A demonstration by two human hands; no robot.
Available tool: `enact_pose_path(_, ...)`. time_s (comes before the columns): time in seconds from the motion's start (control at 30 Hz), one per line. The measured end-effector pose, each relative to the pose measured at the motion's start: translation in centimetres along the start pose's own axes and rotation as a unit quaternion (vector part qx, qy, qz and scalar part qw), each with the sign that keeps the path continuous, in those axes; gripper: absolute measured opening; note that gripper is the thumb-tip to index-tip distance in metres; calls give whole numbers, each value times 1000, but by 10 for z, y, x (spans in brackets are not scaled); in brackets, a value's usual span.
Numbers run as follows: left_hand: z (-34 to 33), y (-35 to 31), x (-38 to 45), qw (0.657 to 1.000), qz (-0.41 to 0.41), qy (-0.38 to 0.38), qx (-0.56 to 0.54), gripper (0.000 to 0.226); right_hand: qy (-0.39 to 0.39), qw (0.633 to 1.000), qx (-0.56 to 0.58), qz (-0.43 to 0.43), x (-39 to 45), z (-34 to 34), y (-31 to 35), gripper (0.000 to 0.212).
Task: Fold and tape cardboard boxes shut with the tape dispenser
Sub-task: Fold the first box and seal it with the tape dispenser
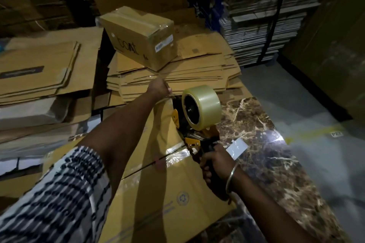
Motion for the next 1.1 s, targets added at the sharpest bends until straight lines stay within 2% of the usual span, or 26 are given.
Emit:
enact_pose_path(0.2,-15,7,11,1000,5,-9,13,20,-12,1000,4,-9,6,-1,4,30)
enact_pose_path(0.53,-31,19,11,995,53,28,74,30,-5,999,3,-46,16,2,-4,24)
enact_pose_path(0.73,-33,23,-10,993,52,-4,105,32,4,998,-4,-58,21,2,-4,22)
enact_pose_path(0.83,-30,39,-27,993,26,-59,97,47,9,998,-7,-59,22,2,-5,23)
enact_pose_path(0.93,-21,38,-34,984,-59,-153,69,44,9,997,-15,-74,23,1,-5,27)
enact_pose_path(1.03,-24,37,-41,979,-129,-147,59,47,2,996,-28,-83,22,0,-4,28)
enact_pose_path(1.1,-26,38,-44,981,-131,-128,57,47,-6,995,-37,-90,21,-1,-2,32)
Point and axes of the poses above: each hand's wrist, its own x-axis towards the middle knuckle, its own z-axis out of the back of the hand, y = z × x, the point moved 6 cm from there along x, towards the middle knuckle, and after that the axes turned 9 degrees about -y, right-handed, at the moved point
